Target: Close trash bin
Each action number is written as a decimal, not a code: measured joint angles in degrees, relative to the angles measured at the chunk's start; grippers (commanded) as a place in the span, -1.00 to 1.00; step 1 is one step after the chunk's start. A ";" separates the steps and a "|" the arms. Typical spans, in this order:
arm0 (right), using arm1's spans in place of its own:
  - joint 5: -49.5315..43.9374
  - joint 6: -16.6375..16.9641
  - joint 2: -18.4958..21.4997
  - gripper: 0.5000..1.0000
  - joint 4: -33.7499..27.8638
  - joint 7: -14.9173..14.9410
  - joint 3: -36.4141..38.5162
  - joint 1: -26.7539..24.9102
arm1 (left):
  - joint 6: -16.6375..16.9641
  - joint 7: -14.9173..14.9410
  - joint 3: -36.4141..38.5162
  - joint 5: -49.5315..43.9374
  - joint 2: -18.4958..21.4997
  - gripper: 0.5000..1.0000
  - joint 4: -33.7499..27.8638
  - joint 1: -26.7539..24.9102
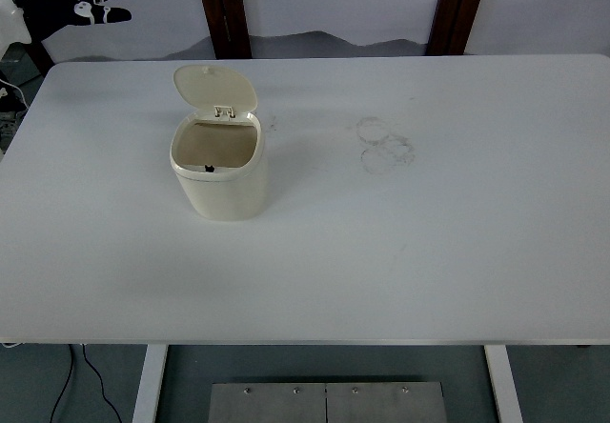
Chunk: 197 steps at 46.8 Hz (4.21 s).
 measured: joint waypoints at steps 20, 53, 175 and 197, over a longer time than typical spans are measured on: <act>-0.02 0.01 0.03 0.97 0.02 0.00 0.01 -0.02 | -5.47 5.20 -0.06 20.30 -5.76 1.00 -0.35 -5.43; 0.02 0.01 0.02 0.97 0.01 0.01 0.01 -0.05 | -9.04 18.48 1.34 24.79 -9.34 1.00 -11.58 -10.18; -0.02 0.01 0.02 0.97 0.01 0.01 0.01 -0.04 | -6.88 30.98 10.26 23.71 -7.22 1.00 -23.71 -13.34; 0.00 0.01 0.02 0.97 0.01 0.02 0.01 0.00 | -5.03 29.80 3.82 15.08 -8.06 1.00 -13.18 -12.74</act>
